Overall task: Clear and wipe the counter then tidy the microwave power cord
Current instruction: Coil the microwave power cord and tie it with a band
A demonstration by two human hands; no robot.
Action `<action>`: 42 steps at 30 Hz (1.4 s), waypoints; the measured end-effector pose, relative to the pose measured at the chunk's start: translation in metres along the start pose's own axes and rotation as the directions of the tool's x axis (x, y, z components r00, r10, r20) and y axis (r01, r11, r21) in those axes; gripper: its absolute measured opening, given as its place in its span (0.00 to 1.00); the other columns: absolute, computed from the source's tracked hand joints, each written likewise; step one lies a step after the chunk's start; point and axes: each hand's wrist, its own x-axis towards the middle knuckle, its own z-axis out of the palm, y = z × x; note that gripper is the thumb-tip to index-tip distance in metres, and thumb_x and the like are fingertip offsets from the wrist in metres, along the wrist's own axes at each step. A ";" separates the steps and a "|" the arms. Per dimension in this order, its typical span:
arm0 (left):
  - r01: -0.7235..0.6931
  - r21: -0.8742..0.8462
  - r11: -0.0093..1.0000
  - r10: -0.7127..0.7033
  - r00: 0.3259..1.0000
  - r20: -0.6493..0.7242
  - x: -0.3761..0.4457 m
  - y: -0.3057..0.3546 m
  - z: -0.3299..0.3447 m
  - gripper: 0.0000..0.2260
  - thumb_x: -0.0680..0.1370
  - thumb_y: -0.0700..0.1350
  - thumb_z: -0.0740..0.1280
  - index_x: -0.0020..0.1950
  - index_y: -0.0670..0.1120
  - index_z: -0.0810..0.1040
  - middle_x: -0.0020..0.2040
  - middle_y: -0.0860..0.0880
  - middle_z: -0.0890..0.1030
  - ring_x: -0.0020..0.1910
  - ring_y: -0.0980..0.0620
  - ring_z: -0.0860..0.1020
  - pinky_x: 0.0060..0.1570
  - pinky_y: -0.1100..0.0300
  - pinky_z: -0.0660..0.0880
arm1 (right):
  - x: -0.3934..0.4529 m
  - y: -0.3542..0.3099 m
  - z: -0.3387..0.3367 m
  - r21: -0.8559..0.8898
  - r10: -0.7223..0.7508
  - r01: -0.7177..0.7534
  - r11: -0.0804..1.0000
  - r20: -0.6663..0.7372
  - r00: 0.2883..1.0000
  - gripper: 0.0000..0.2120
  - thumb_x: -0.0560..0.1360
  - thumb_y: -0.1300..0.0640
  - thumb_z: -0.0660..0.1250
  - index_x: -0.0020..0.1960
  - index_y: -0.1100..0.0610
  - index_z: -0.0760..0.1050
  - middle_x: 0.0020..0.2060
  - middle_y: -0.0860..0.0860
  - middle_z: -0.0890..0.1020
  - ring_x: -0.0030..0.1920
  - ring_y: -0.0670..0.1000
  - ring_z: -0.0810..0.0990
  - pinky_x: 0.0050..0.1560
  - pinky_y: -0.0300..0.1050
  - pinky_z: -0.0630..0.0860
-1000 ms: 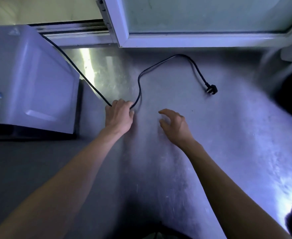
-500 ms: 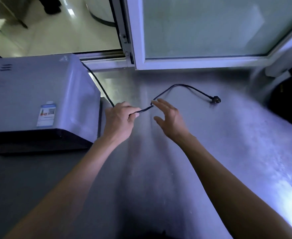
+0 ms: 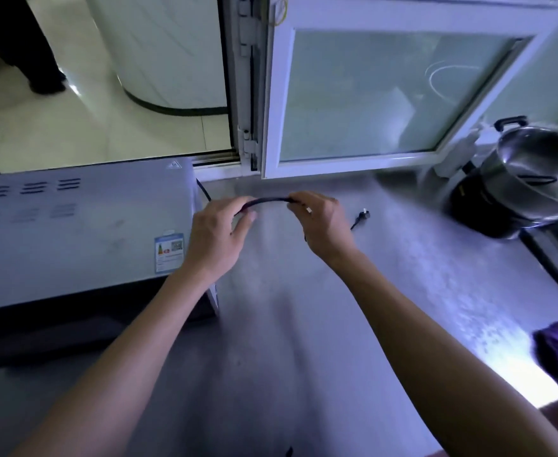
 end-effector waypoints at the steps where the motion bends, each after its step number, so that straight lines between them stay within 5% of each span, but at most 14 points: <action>1: 0.004 -0.003 1.000 -0.004 1.000 -0.006 0.002 -0.002 -0.005 0.10 0.83 0.49 0.63 0.55 0.44 0.79 0.42 0.54 0.76 0.43 0.46 0.77 0.40 0.56 0.70 | 0.003 -0.007 -0.003 -0.012 -0.003 0.003 1.000 -0.017 1.000 0.05 0.78 0.58 0.67 0.50 0.57 0.81 0.40 0.53 0.82 0.36 0.55 0.77 0.38 0.54 0.77; 6: 0.030 -0.112 0.993 -0.031 0.999 -0.007 0.018 -0.004 -0.019 0.11 0.83 0.50 0.62 0.61 0.46 0.77 0.46 0.50 0.81 0.42 0.49 0.78 0.40 0.57 0.72 | 0.029 -0.041 -0.033 -0.081 -0.006 0.003 0.997 -0.033 0.999 0.08 0.79 0.50 0.60 0.54 0.48 0.78 0.42 0.49 0.81 0.39 0.55 0.80 0.41 0.55 0.78; 12: 0.068 -0.144 0.987 -0.058 0.996 0.072 0.029 0.008 -0.010 0.19 0.79 0.54 0.66 0.68 0.50 0.69 0.58 0.55 0.80 0.56 0.54 0.77 0.58 0.54 0.72 | 0.064 -0.070 -0.071 -0.019 -0.131 0.130 0.991 -0.065 0.989 0.08 0.77 0.61 0.67 0.55 0.56 0.81 0.43 0.51 0.80 0.38 0.50 0.77 0.44 0.49 0.77; 16: 0.064 -0.124 0.990 -0.049 0.992 0.119 0.030 0.008 -0.002 0.25 0.79 0.53 0.68 0.74 0.52 0.65 0.64 0.55 0.78 0.65 0.53 0.74 0.64 0.57 0.69 | 0.076 -0.087 -0.085 0.015 -0.149 0.149 0.989 -0.029 0.988 0.14 0.76 0.67 0.66 0.59 0.57 0.81 0.45 0.53 0.82 0.43 0.49 0.79 0.49 0.41 0.76; 24: -0.012 -0.043 0.999 0.019 0.984 0.176 0.028 0.014 0.014 0.24 0.83 0.50 0.60 0.77 0.54 0.57 0.74 0.48 0.70 0.72 0.48 0.69 0.70 0.42 0.66 | 0.071 -0.114 -0.092 0.083 -0.218 0.217 0.973 0.013 0.976 0.15 0.75 0.69 0.67 0.58 0.57 0.81 0.43 0.50 0.83 0.44 0.47 0.80 0.51 0.40 0.76; 29: -0.011 0.022 1.000 0.005 0.971 0.239 0.042 0.013 0.016 0.24 0.85 0.52 0.53 0.80 0.54 0.51 0.75 0.46 0.68 0.73 0.48 0.66 0.72 0.43 0.62 | 0.069 -0.129 -0.100 0.235 -0.203 0.188 0.954 0.042 0.978 0.15 0.75 0.70 0.67 0.56 0.55 0.81 0.42 0.49 0.84 0.44 0.46 0.82 0.50 0.37 0.77; 34: -0.024 -0.004 1.000 0.024 0.977 0.210 0.062 0.024 0.022 0.28 0.83 0.55 0.56 0.80 0.50 0.50 0.77 0.48 0.65 0.75 0.49 0.64 0.73 0.46 0.59 | 0.076 -0.136 -0.110 0.452 -0.127 0.116 0.884 -0.006 0.992 0.14 0.74 0.72 0.67 0.52 0.57 0.82 0.43 0.54 0.86 0.46 0.50 0.84 0.52 0.45 0.80; 42: -0.007 -0.123 0.992 0.012 0.999 0.042 0.082 0.036 0.026 0.41 0.71 0.69 0.67 0.77 0.53 0.57 0.71 0.52 0.71 0.69 0.53 0.69 0.70 0.48 0.61 | 0.083 -0.149 -0.108 0.750 0.009 -0.007 0.661 0.002 1.000 0.10 0.76 0.73 0.65 0.51 0.60 0.78 0.45 0.57 0.85 0.38 0.49 0.79 0.42 0.38 0.74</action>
